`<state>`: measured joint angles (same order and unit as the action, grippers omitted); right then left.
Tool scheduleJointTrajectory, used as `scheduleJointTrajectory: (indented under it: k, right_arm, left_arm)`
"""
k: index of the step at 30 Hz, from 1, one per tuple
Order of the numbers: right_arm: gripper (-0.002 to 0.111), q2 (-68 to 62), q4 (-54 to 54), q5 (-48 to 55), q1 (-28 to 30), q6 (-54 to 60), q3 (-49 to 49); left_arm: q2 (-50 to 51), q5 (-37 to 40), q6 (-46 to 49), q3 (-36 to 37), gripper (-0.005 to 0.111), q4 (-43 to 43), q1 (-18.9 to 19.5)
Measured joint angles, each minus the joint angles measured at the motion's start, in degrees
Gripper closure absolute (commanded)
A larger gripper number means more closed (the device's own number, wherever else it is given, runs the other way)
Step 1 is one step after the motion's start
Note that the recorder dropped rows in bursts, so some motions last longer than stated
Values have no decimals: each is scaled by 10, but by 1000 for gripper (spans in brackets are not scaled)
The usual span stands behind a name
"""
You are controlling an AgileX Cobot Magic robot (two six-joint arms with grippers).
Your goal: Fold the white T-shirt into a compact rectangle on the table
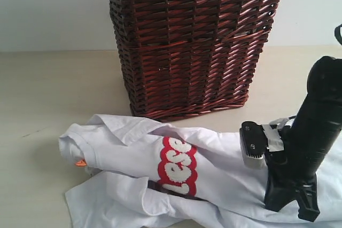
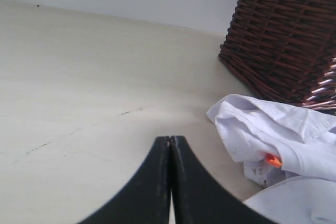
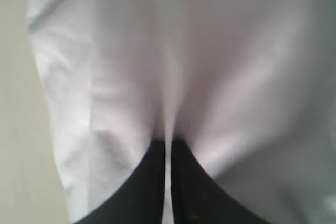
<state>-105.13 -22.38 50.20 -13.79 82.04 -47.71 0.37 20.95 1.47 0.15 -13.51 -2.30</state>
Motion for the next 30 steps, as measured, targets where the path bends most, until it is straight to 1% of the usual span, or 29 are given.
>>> scheduleJointTrajectory:
  k: [3, 7, 10, 13, 15, 16, 18, 22, 27, 30]
  right_arm:
    - [103, 41, -1, -47, -11, -2, -1]
    - [103, 126, -48, -158, -13, 6, -9]
    - [103, 170, -156, -243, -13, 53, -12]
    - [103, 179, -337, -294, -13, 206, -12]
    - [103, 168, -447, -297, -13, 302, -12]
    - [103, 160, -491, -290, -13, 332, -13]
    - [103, 137, -535, -271, -13, 364, -19]
    - [103, 90, -575, -235, -13, 380, -47]
    - [103, 39, -614, -239, -14, 380, -105]
    - [103, 15, -658, -239, -14, 380, -135]
  left_arm:
    - [0, 0, 0, 0, 107, 0, 0]
    - [0, 0, 0, 0, 107, 0, 0]
    - [0, 0, 0, 0, 107, 0, 0]
    - [0, 0, 0, 0, 107, 0, 0]
    - [0, 0, 0, 0, 107, 0, 0]
    - [0, 0, 0, 0, 107, 0, 0]
    - [0, 0, 0, 0, 107, 0, 0]
    - [0, 0, 0, 0, 107, 0, 0]
    - [0, 0, 0, 0, 107, 0, 0]
    - [0, 0, 0, 0, 107, 0, 0]
